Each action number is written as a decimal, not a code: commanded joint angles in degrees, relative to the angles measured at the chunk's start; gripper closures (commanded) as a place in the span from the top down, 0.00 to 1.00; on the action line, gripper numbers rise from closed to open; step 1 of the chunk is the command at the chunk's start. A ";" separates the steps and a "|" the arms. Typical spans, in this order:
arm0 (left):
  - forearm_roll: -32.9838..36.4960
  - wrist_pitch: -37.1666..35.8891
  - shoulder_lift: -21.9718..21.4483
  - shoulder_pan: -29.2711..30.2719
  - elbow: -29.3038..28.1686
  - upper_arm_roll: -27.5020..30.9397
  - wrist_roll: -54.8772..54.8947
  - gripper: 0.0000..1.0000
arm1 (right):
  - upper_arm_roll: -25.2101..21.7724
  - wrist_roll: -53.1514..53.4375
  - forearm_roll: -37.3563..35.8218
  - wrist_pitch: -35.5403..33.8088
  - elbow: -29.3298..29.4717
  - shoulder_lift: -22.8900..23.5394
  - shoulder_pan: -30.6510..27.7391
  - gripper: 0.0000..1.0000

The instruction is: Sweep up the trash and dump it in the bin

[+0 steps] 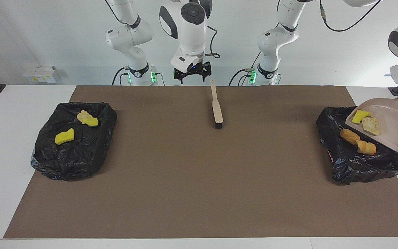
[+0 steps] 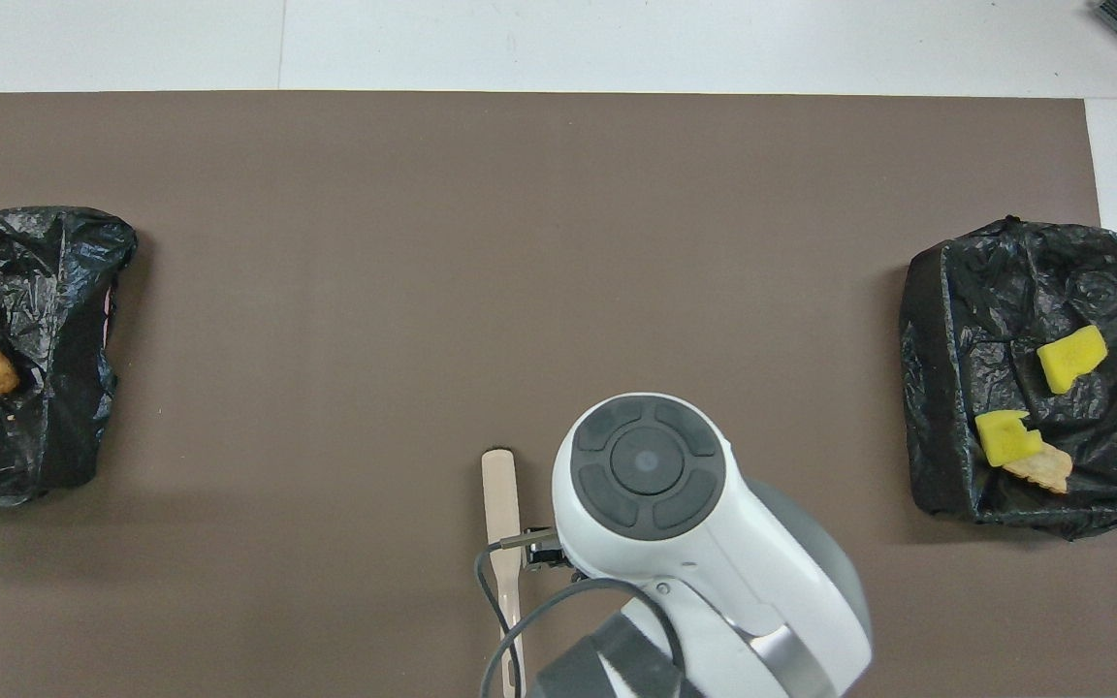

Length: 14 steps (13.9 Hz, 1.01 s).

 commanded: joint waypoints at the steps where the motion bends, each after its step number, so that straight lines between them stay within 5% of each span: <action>1: 6.53 -1.95 0.61 -3.75 1.83 0.58 0.78 0.00 | 0.59 -9.43 -1.56 -4.47 6.34 0.82 -6.49 1.00; 10: 16.74 -0.81 4.64 -8.32 10.17 0.58 0.69 0.00 | -3.71 -21.42 -11.14 -6.76 11.89 0.64 -13.99 1.00; 14: 14.57 -1.42 5.97 -8.51 14.56 0.49 0.25 0.00 | -5.91 -21.51 -11.49 -6.94 12.07 0.47 -14.16 1.00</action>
